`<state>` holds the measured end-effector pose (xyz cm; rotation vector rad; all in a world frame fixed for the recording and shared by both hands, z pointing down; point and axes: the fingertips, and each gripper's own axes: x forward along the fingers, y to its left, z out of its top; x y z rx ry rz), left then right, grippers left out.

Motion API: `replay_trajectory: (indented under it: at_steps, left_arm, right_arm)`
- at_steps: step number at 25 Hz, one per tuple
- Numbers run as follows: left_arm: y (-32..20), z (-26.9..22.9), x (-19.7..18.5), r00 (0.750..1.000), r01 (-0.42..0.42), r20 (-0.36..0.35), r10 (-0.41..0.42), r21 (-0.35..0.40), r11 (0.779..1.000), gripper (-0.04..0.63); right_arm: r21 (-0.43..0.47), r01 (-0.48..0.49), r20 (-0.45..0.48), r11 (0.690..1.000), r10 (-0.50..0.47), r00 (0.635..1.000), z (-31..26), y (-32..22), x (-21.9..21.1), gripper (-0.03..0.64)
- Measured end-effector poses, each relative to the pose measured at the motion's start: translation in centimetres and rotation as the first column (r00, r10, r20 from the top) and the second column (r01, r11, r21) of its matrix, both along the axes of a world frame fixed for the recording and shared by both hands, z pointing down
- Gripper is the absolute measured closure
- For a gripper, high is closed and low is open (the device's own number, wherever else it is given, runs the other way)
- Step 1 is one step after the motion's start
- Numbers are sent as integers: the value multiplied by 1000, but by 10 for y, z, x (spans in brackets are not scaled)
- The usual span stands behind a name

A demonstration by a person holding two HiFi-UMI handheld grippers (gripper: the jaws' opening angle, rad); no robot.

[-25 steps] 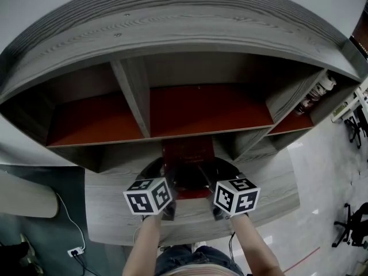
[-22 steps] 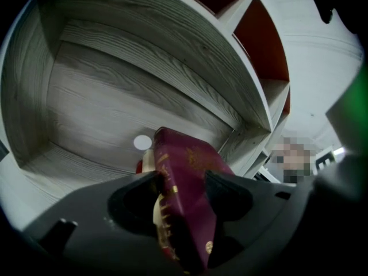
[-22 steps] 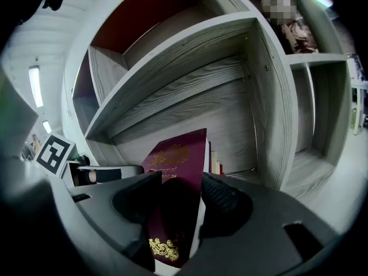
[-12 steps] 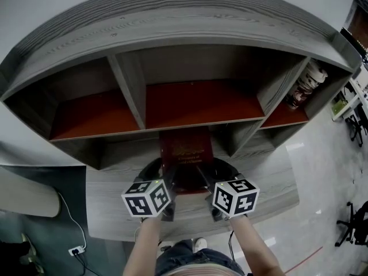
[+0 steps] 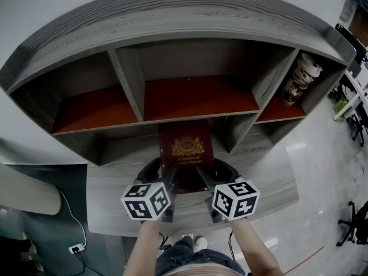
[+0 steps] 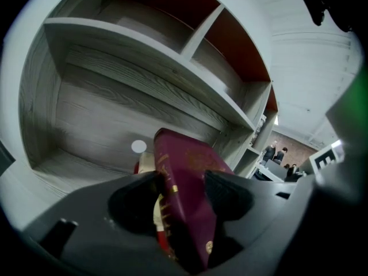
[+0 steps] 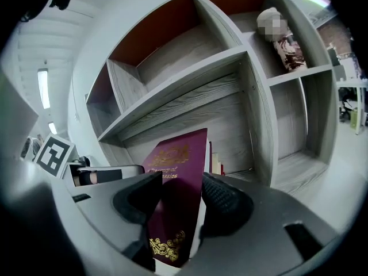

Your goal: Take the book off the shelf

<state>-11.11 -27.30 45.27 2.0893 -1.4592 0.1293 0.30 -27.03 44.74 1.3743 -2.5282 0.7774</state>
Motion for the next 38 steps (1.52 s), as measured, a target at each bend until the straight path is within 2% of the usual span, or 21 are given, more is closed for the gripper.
replay_trajectory:
  at_steps: [7,25,38]
  left_arm:
    - [21,-8,4,1000,1,9,-1,24,1000,348]
    - [75,-19,22,1000,-3,19,2,53,999,348]
    - [111,-29,37,1000,-5,16,4,91,996,348]
  right_arm:
    - [32,17,-7,999,-17,1000,-9,20,4,408]
    - [56,-14,21,998,13,1000,-18,77,23,408]
    - [107,-23,25,994,21,999,-29,112,38,408]
